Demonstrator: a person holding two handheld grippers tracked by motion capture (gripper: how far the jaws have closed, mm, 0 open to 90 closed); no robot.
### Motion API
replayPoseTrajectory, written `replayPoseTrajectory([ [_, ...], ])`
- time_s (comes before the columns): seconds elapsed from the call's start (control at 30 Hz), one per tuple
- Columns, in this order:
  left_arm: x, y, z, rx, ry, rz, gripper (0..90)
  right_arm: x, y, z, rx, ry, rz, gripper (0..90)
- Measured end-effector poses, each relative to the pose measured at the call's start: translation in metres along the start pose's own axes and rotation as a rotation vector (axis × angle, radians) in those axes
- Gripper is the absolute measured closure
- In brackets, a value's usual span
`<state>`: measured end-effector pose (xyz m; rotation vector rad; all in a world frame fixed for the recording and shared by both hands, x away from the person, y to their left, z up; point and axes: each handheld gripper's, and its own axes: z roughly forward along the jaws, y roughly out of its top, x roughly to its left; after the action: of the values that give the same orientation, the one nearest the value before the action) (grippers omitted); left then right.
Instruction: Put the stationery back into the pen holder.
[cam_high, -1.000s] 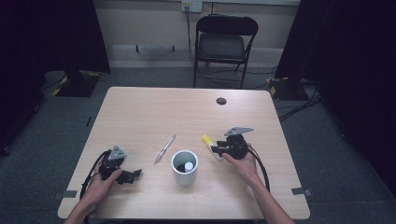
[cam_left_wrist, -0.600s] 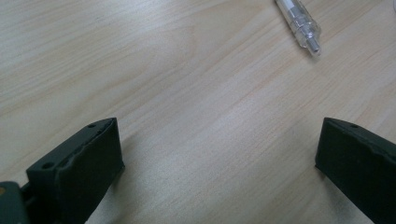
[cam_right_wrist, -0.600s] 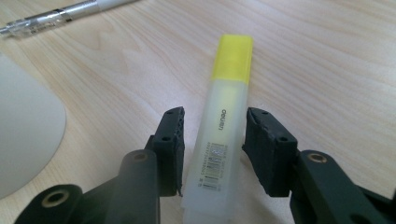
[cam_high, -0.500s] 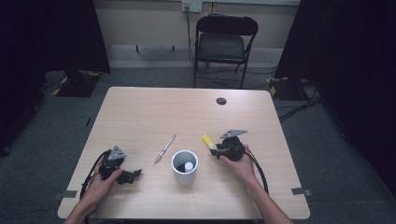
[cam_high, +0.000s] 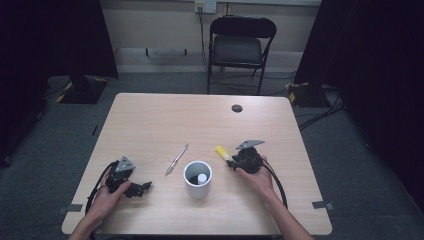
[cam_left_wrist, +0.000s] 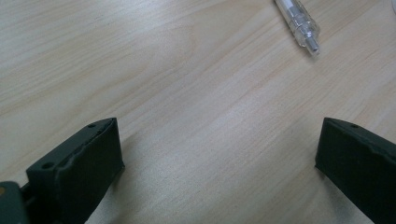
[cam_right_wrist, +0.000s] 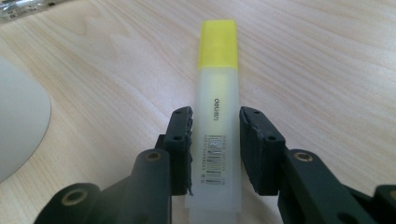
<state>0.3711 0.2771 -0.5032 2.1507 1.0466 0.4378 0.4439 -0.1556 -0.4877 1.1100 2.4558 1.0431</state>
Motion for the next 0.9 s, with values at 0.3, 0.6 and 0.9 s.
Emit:
replayPoseTrajectory([
  [0.3,0.000,0.000,0.000,-0.001,-0.001,-0.001,0.0,0.000,-0.006,-0.006,0.013,0.006,0.002,65.7],
  [0.6,0.000,0.000,0.000,-0.001,-0.001,0.000,0.0,0.002,-0.014,-0.015,0.019,0.015,0.002,65.7],
  [0.9,0.000,0.000,0.000,-0.001,-0.001,-0.001,0.0,0.007,-0.027,-0.028,0.031,0.013,-0.020,65.3],
])
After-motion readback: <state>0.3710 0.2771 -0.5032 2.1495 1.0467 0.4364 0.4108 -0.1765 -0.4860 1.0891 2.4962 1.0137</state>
